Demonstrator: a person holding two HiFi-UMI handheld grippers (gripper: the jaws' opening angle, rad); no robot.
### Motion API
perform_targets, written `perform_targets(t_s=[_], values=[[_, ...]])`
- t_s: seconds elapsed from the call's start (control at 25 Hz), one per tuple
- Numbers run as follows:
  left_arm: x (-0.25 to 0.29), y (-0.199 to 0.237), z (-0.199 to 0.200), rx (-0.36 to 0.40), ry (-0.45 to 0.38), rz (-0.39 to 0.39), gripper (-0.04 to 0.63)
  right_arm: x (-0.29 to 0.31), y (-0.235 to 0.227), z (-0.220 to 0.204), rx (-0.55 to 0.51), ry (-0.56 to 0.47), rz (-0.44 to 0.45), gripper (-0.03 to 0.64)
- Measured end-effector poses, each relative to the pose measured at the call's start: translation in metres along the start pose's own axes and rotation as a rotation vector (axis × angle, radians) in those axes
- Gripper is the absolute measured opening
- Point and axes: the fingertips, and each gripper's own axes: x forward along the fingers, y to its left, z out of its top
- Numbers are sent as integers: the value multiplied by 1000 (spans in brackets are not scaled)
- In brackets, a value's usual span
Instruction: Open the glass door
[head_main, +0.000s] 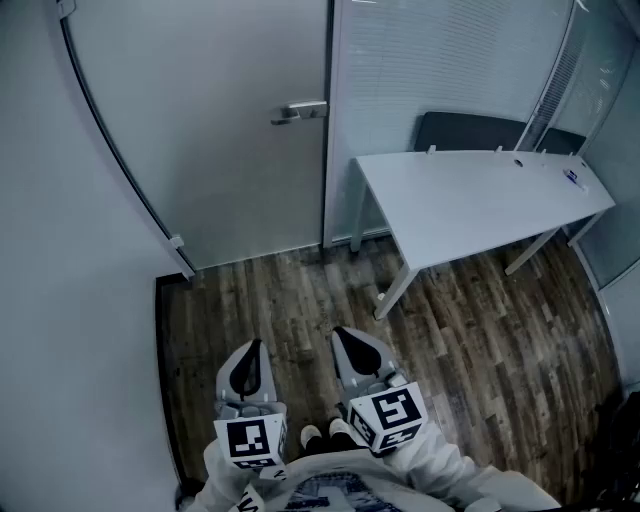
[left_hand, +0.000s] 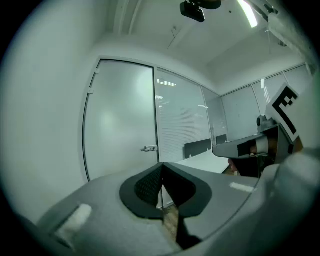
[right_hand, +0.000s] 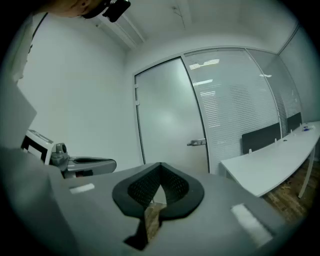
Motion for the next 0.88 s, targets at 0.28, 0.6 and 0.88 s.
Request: perform_targets(t_s=[0.28,0.6,0.88], values=[[0,-11,9,-8,7,-6,6,-5,-6,-1,1,0,-3,3],[12,-12,1,20,31,15,5,-4,-24,-3,32,-18,10,5],[31,-18,0,13,23,52,6,1,-58,-4,46,-16,2,5]])
